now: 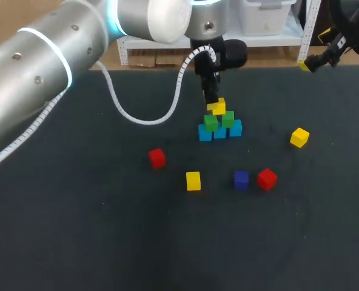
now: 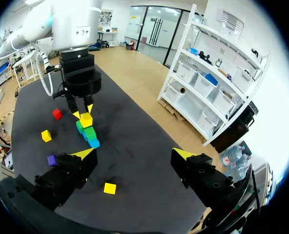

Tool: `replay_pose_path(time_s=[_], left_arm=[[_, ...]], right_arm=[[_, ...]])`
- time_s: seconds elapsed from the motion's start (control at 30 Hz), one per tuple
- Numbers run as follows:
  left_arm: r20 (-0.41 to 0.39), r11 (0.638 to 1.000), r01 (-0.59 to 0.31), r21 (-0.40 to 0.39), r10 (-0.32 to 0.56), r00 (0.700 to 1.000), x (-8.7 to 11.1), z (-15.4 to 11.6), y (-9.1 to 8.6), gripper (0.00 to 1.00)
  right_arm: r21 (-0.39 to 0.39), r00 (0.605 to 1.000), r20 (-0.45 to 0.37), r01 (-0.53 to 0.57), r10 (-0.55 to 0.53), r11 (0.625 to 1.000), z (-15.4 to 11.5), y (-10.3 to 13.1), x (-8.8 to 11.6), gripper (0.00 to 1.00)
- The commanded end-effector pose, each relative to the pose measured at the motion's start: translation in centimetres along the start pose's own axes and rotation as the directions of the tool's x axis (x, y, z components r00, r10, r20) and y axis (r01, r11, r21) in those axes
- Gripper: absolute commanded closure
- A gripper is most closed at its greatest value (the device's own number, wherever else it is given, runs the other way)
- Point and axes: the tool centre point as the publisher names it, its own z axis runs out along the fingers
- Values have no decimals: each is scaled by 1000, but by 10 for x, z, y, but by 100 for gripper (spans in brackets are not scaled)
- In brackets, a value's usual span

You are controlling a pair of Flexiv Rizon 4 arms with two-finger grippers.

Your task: Place the blue cubes, place green cubes on the blue cubes, place the yellow cubes on the green cubes, then place the red cubes on the yellow cubes, and place purple cube on the red cubes.

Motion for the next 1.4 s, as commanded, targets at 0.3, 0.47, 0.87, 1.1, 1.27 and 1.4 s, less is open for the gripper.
replay_pose_path(time_s=[0.3,0.47,0.87,1.1,1.27,1.4], left_arm=[[32,989,-3,-147,8,999,7,0,-20,100],[25,989,-13,-145,16,1000,5,4,-23,100],[21,987,-5,-161,9,1000,2,6,-15,95],[13,987,-9,-159,11,1000,1,9,-9,87],[16,990,-16,-142,18,1000,-2,6,-5,74],[14,989,-24,-146,26,1000,-3,5,-3,71]], right_arm=[[0,1000,0,0,0,1000,0,0,0,0],[0,1000,0,0,0,1000,0,0,0,0],[0,1000,0,0,0,1000,0,0,0,0],[0,1000,0,0,0,1000,0,0,0,0],[0,1000,0,0,0,1000,0,0,0,0],[0,1000,0,0,0,1000,0,0,0,0]])
